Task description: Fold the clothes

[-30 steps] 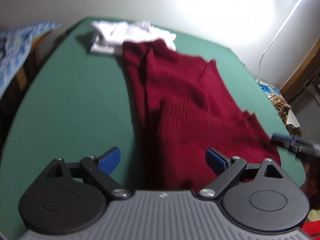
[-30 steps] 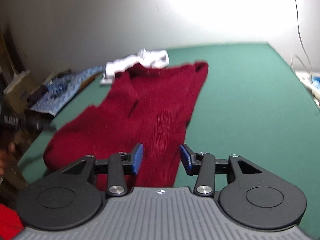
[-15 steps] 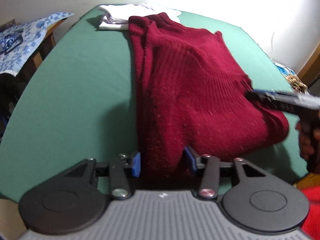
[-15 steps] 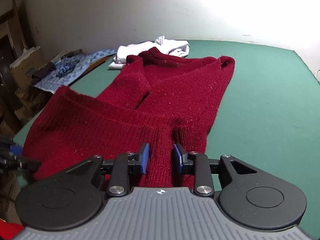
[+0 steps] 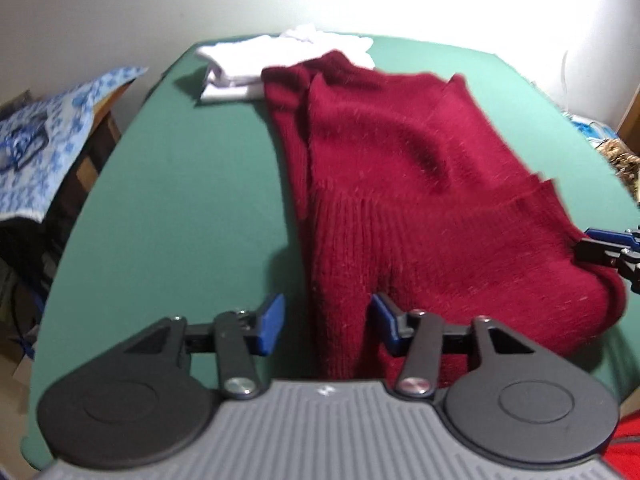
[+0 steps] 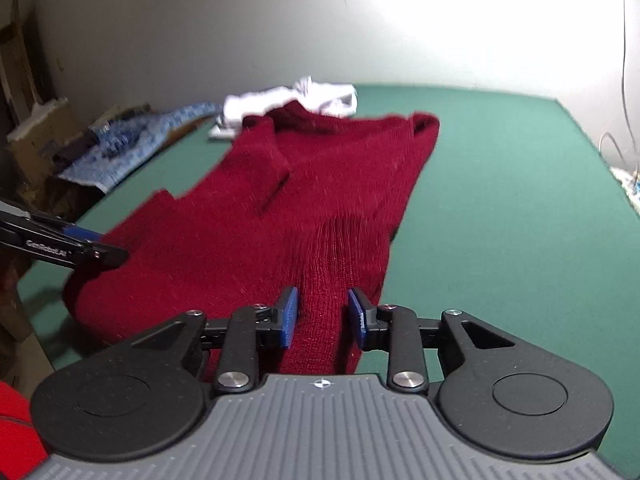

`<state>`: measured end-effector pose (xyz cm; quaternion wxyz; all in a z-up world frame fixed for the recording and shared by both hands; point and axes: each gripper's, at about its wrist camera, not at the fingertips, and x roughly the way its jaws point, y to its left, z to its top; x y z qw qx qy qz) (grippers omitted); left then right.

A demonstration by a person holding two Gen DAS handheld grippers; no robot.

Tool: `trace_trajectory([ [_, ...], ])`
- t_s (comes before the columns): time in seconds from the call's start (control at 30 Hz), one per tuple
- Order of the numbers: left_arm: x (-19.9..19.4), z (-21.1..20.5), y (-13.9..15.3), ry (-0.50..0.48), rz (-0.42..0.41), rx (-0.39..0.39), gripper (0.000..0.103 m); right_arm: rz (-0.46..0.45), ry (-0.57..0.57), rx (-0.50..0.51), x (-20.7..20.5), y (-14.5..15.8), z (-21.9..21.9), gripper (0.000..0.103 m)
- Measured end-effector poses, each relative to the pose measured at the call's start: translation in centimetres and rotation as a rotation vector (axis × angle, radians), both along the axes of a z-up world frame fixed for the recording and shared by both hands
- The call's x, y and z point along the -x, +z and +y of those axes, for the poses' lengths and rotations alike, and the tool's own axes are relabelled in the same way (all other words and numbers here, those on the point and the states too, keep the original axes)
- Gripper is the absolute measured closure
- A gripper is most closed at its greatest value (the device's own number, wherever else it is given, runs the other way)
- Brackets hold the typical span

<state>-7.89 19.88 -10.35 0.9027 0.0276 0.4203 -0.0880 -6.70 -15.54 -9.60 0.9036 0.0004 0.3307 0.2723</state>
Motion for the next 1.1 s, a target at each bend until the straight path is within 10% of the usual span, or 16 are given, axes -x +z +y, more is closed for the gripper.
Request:
trace_trajectory([
  [0.43,-3.4,-2.4,-0.5,-0.023,-0.057,-0.141,0.042,0.052,-0.045,0.019,-0.4,0.1,1.4,0.075],
  [0.57,-4.9,-3.0,0.6,0.023,-0.091,-0.127,0.017,0.040,-0.058,-0.024,-0.6,0.6,2.9,0.072],
  [0.7,-6.6,-4.1,-0.9,0.007,-0.025,-0.151,0.019,0.153,-0.129,0.018,-2.2,-2.0,4.2,0.071],
  [1.1,-7.0,-2.7,-3.2,0.044,0.065,-0.091,0.001,0.044,-0.260,0.080,0.0,-2.4,6.6,0.067],
])
